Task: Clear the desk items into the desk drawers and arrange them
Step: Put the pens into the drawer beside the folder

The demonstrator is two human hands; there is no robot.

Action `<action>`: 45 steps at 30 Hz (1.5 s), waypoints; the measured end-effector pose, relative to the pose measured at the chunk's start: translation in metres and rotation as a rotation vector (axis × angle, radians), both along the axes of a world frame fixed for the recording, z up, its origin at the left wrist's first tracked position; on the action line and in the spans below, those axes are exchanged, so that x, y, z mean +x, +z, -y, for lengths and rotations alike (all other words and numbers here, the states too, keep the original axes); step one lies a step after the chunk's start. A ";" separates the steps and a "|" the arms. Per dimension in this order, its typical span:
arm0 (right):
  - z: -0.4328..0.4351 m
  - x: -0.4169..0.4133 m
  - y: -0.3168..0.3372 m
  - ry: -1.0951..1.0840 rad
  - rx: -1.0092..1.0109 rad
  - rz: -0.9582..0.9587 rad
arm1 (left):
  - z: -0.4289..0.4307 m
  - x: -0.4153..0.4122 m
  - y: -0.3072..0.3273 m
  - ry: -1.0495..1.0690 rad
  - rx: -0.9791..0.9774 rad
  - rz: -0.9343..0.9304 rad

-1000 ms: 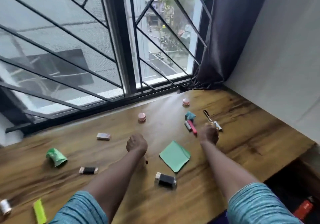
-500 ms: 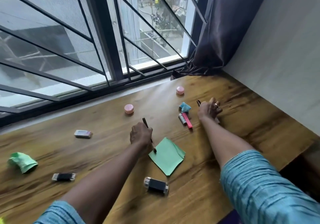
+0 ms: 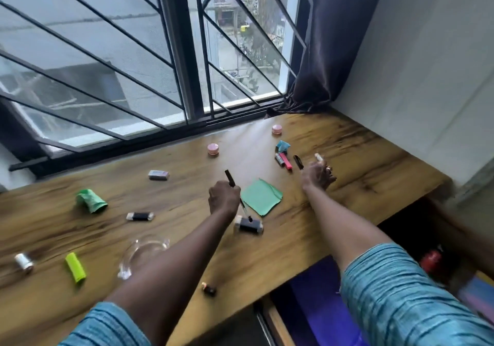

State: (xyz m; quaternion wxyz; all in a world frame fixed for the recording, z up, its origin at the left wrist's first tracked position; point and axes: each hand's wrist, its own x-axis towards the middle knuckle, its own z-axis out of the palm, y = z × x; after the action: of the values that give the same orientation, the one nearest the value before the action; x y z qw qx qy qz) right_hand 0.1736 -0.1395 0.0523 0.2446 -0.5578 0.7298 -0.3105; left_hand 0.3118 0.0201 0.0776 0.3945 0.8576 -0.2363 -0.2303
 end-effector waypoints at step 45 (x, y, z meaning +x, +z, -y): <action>-0.223 -0.405 -0.106 0.858 0.332 -0.617 | -0.141 -0.466 -0.136 0.141 0.372 -0.296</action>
State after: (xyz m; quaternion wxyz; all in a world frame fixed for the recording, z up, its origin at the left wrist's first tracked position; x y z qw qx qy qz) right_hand -0.2311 0.0835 -0.0534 0.2086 -0.8242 0.5140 0.1140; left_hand -0.1543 0.1614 -0.0582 0.2753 0.8868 -0.0689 -0.3648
